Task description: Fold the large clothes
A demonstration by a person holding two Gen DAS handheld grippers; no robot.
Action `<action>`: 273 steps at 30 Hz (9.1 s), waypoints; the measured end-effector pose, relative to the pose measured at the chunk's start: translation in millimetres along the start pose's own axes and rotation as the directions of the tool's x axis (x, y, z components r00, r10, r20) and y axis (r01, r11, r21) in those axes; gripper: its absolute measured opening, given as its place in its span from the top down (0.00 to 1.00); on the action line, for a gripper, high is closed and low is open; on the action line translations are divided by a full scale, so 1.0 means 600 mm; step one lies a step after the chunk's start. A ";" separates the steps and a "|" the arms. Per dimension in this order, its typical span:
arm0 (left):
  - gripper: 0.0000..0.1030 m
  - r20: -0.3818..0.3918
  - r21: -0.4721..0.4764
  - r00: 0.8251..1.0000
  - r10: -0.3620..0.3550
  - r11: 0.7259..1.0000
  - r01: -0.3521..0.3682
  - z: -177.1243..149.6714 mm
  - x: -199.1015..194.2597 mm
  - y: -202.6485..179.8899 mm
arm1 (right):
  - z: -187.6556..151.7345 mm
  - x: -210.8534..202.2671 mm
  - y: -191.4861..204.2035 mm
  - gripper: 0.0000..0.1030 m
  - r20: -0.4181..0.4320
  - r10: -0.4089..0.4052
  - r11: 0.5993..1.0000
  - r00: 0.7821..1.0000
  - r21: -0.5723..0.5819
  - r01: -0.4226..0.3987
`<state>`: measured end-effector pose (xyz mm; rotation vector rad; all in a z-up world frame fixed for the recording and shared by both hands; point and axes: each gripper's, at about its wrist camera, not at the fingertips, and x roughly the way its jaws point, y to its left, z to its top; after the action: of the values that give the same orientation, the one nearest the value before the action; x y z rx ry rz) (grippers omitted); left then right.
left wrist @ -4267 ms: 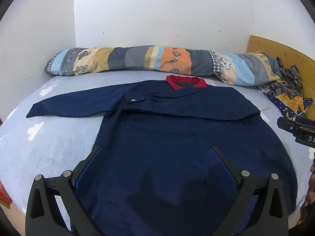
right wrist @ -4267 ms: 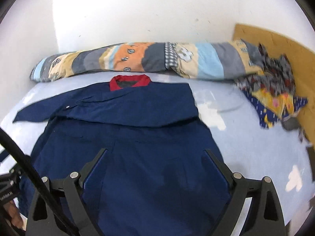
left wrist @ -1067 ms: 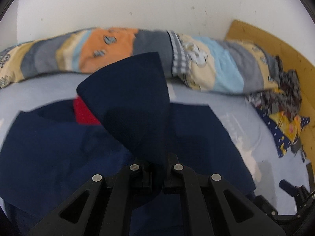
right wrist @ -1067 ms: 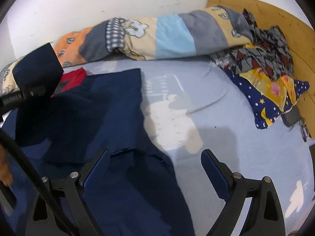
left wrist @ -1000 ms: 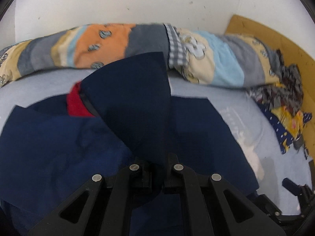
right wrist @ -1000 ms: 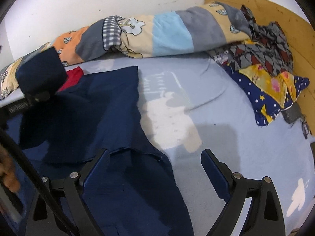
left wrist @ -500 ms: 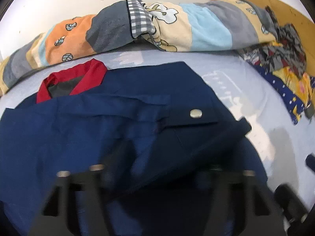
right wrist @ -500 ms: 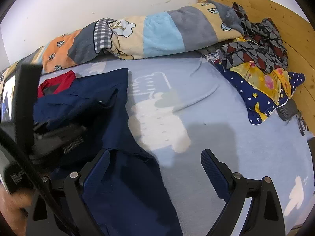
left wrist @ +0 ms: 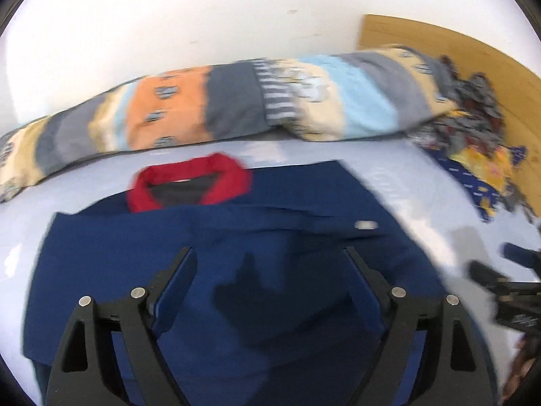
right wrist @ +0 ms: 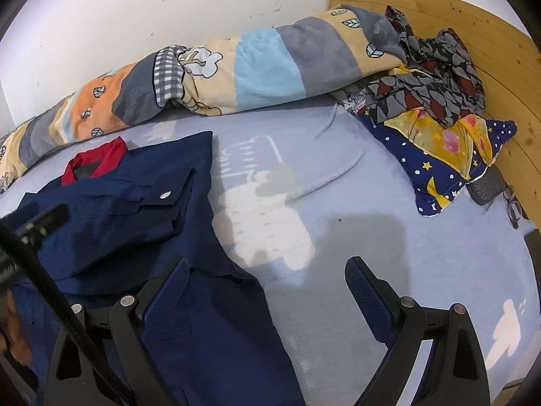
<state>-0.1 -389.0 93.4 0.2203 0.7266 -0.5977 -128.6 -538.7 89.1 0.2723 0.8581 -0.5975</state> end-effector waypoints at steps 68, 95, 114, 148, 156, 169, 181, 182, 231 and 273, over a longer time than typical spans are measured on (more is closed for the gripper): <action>0.17 -0.206 -0.226 0.953 0.222 0.937 -0.267 -0.423 -0.394 0.284 | -0.259 -0.226 0.110 0.07 -0.101 0.311 0.929 0.945 -0.177 -0.324; 0.17 -0.254 -0.337 0.962 0.101 0.923 -0.186 -0.517 -0.443 0.343 | -0.314 -0.191 -0.072 0.07 -0.188 0.299 0.954 0.935 0.041 -0.297; 0.50 -0.297 -0.428 0.952 -0.079 0.902 -0.058 -0.555 -0.438 0.344 | -0.365 -0.141 -0.160 0.16 -0.228 0.614 0.760 0.755 0.426 -0.490; 0.63 -0.346 -0.336 0.938 -0.014 0.935 -0.110 -0.565 -0.425 0.314 | -0.405 -0.154 -0.082 0.71 -0.348 0.517 0.856 0.782 0.208 -0.473; 0.55 -0.348 -0.297 0.937 0.038 0.943 -0.149 -0.570 -0.419 0.296 | -0.416 -0.152 -0.092 0.70 -0.317 0.526 0.848 0.789 0.261 -0.461; 0.43 -0.373 -0.195 0.926 0.062 0.970 -0.144 -0.565 -0.406 0.261 | -0.421 -0.152 -0.118 0.69 -0.303 0.553 0.824 0.776 0.337 -0.455; 0.76 -0.216 -0.325 0.976 0.023 0.941 -0.095 -0.543 -0.466 0.303 | -0.388 -0.206 -0.108 0.85 -0.171 0.633 0.763 0.755 0.304 -0.571; 0.76 -0.194 -0.340 0.981 0.015 0.937 -0.082 -0.539 -0.471 0.307 | -0.384 -0.210 -0.108 0.86 -0.154 0.643 0.753 0.751 0.306 -0.582; 0.79 0.129 -0.324 0.987 0.100 0.945 -0.053 -0.284 -0.521 0.335 | -0.138 -0.301 -0.079 0.87 0.104 0.753 0.633 0.650 0.158 -0.758; 0.16 -0.023 -0.478 0.977 0.212 0.856 -0.197 0.057 0.002 0.596 | 0.293 0.250 -0.020 0.27 0.108 0.612 0.711 0.784 0.360 -0.604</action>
<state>228.2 -112.1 113.2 -0.1717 0.7879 -0.2028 50.0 -685.6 84.3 0.8843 0.6073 -0.1219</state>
